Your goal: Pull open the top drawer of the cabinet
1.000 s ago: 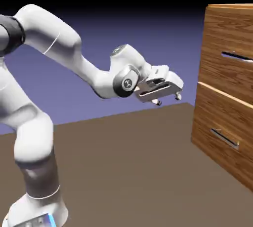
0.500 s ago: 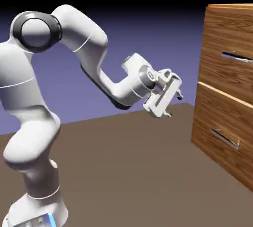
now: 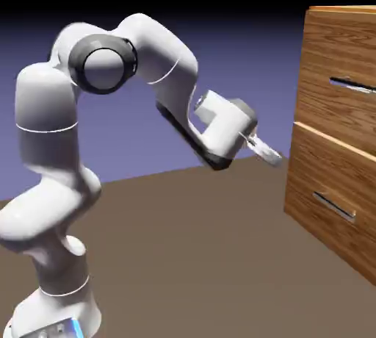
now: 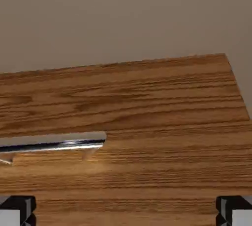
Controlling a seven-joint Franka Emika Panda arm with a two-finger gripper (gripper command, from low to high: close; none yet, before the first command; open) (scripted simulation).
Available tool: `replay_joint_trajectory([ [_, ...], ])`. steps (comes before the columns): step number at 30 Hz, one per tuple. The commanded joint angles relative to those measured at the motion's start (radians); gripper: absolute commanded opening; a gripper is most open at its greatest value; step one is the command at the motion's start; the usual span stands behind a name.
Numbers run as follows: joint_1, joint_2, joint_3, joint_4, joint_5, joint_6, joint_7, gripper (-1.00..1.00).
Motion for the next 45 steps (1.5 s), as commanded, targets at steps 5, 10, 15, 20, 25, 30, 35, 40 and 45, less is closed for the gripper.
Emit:
replay_joint_trajectory([
  [5,-0.111,0.091,0.120,0.079,-0.218,-0.017,-0.190,0.00],
  [10,-0.222,0.181,0.241,0.159,-0.435,-0.033,-0.380,0.00],
  [15,-0.333,0.272,0.361,0.238,-0.652,-0.050,-0.571,0.00],
  [20,-0.444,0.362,0.481,0.318,-0.870,-0.067,-0.761,0.00],
  [25,-0.538,0.438,0.583,0.384,-1.053,-0.081,-0.921,0.00],
  [30,-0.393,0.484,0.474,0.501,-1.021,-0.061,-0.990,0.00],
  [35,-0.283,0.519,0.392,0.589,-0.997,-0.046,-1.042,-1.00],
  [40,-0.428,0.478,0.503,0.465,-1.026,-0.072,-0.985,-1.00],
  [45,-0.609,0.453,0.650,0.331,-1.045,-0.096,-0.942,-1.00],
])
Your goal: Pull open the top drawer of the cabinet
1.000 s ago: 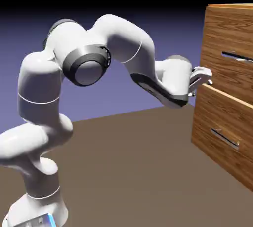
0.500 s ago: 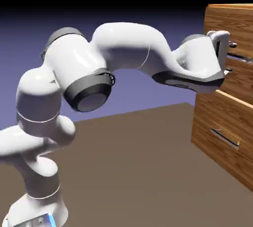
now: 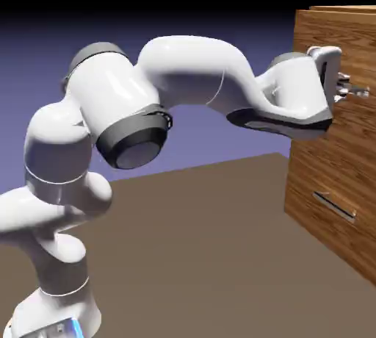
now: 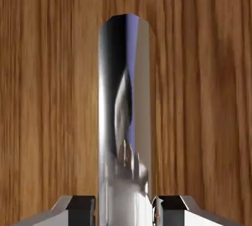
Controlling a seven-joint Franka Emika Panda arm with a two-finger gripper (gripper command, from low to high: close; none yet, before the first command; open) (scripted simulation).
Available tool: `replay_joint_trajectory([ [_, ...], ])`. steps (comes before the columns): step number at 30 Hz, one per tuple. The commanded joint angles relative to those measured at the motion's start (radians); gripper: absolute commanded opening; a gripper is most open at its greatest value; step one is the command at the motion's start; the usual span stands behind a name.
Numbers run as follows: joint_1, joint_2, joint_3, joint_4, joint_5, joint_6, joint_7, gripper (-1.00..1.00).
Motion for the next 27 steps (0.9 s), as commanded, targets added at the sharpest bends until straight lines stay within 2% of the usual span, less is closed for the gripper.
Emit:
replay_joint_trajectory([
  [1,-0.036,-0.001,0.030,-0.025,-0.002,-0.004,0.005,-1.00],
  [11,-0.399,0.060,0.342,-0.282,0.020,-0.042,-0.019,-1.00],
  [23,-0.829,0.278,0.678,-0.623,0.131,-0.031,-0.137,-1.00],
  [24,-0.829,0.278,0.678,-0.623,0.131,-0.031,-0.137,1.00],
  [27,-0.901,0.325,0.724,-0.676,0.158,-0.009,-0.158,1.00],
])
